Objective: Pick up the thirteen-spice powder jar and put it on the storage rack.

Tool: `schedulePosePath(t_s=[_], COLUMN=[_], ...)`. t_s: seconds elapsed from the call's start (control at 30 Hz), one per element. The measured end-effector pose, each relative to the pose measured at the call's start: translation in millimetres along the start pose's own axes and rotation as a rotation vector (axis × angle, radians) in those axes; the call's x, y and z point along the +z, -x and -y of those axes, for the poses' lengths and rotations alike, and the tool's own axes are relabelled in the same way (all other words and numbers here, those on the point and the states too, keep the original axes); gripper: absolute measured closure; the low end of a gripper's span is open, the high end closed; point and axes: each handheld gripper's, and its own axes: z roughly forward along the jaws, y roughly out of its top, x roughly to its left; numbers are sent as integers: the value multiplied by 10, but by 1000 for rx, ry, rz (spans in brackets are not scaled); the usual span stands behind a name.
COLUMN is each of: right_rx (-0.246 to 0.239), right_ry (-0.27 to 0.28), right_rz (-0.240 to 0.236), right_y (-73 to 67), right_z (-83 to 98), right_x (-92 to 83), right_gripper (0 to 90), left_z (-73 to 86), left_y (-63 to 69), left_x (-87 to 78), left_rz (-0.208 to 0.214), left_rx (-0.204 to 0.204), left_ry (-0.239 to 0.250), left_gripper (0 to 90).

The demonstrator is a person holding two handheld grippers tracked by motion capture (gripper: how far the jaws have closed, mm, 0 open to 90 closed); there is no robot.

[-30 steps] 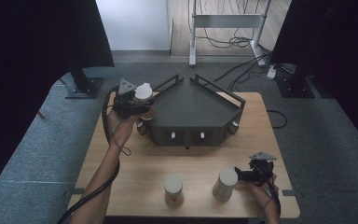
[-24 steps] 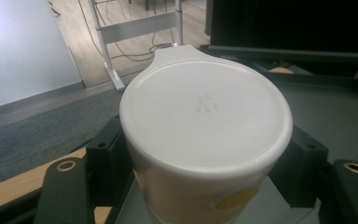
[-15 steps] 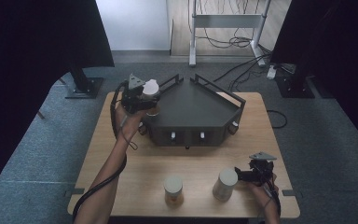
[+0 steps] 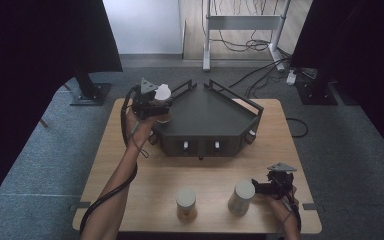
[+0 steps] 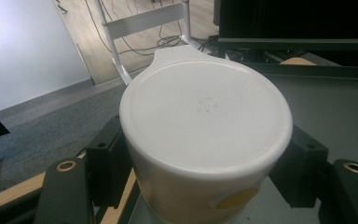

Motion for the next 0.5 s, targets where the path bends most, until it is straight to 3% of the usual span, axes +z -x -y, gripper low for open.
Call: schedulePosePath(t_s=[0.5], right_rx=[-1], right_ry=[0], right_rz=[0], right_y=[0], right_z=[0], right_x=[0], right_gripper=[0], left_z=[31], left_y=[2], left_x=[143], left_rz=[0], left_rx=[4], left_ry=[-29], left_gripper=[307])
